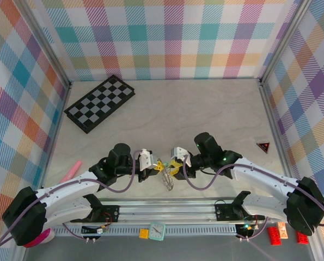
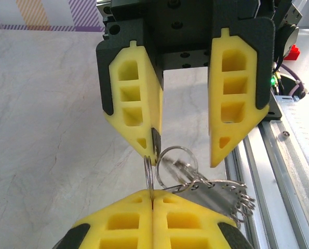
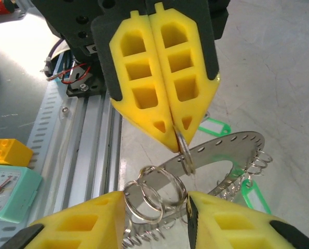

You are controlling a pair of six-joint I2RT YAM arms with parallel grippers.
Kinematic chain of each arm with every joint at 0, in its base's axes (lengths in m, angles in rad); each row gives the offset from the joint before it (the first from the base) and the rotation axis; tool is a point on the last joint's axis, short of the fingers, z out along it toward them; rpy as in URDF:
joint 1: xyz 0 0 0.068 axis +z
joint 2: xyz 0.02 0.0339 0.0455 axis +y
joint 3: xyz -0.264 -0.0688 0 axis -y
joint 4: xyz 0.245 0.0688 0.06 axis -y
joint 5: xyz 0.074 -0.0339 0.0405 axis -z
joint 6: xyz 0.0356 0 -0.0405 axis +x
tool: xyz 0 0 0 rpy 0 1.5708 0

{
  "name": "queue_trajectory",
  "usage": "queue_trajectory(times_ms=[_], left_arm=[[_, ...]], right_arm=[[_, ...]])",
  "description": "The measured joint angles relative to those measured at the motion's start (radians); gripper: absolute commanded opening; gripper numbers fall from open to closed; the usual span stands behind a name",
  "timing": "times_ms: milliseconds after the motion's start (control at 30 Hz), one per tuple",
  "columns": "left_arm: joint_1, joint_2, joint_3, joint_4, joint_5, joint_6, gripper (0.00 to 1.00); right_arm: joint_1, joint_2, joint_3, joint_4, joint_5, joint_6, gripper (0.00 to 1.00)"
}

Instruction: Put the keys on the keyring

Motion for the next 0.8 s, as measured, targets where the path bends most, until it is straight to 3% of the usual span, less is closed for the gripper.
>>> queue_trajectory(times_ms=[533, 800], left_arm=[[0.000, 0.000, -0.001, 0.000, -0.018, 0.000, 0.00], [0.000, -0.001, -0.001, 0.000, -0.018, 0.000, 0.00]], right_arm=[[0.018, 0.002, 0.080, -0.153, -0.117, 0.015, 0.37], [0.018, -0.043, 0.038, 0.013, 0.057, 0.022, 0.36]])
